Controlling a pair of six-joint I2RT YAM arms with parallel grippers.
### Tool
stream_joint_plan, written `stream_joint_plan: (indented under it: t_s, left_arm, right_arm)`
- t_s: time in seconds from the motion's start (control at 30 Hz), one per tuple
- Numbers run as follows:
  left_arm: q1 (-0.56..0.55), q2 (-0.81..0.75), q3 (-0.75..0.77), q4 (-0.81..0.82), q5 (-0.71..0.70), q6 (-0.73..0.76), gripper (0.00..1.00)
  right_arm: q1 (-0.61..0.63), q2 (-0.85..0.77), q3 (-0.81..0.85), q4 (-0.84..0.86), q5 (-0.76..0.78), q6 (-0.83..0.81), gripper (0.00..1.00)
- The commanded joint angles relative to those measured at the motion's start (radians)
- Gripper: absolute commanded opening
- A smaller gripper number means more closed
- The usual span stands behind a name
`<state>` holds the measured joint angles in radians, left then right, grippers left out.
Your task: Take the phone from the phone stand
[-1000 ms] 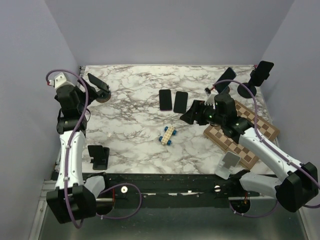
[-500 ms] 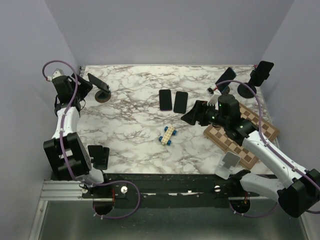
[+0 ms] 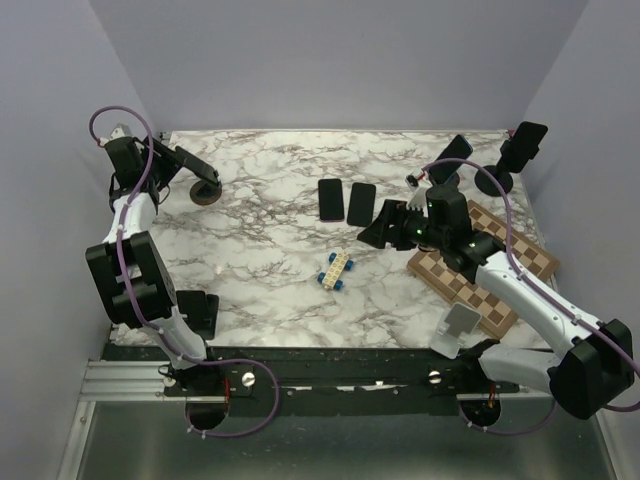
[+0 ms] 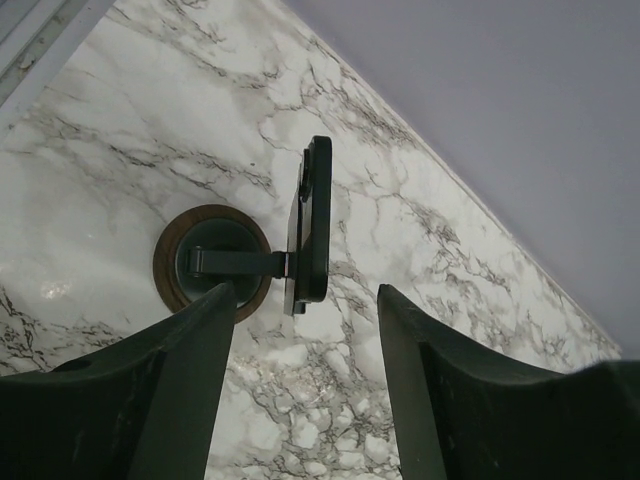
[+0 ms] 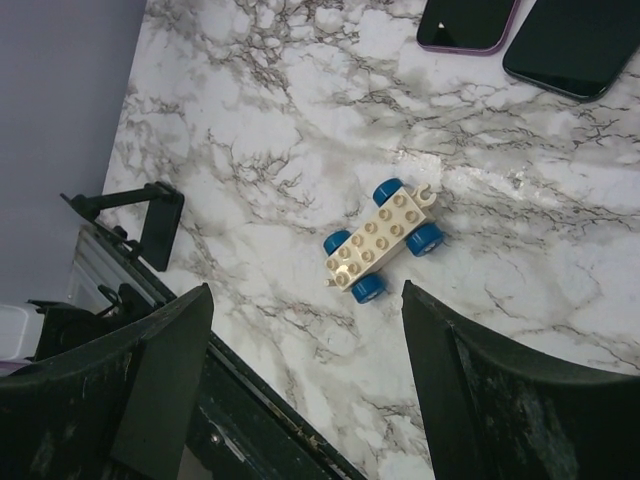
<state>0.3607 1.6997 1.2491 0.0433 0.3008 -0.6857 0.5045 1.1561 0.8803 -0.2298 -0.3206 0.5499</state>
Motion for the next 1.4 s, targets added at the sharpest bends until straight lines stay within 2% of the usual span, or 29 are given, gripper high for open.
stream_joint_plan:
  t_s: [0.0, 0.27, 0.5, 1.0, 1.37]
  left_arm:
    - [-0.003, 0.045, 0.066, -0.008, 0.034, -0.005, 0.63]
    - [-0.027, 0.083, 0.095, -0.042, -0.012, 0.022, 0.57]
    - [-0.048, 0.099, 0.112, -0.081, -0.039, 0.050, 0.45]
    - [-0.060, 0.111, 0.115, -0.074, -0.083, 0.129, 0.40]
    - [-0.059, 0.099, 0.115, -0.051, -0.042, 0.132, 0.21]
  right_arm:
    - [0.000, 0.014, 0.002, 0.033, -0.038, 0.022, 0.84]
    - [0.000, 0.010, -0.009, 0.046, -0.053, 0.032, 0.84]
    - [0.000, 0.003, -0.008, 0.042, -0.052, 0.039, 0.84]
    - [0.000, -0.007, -0.031, 0.050, -0.063, 0.065, 0.84]
    - [0.000, -0.009, -0.037, 0.053, -0.069, 0.078, 0.84]
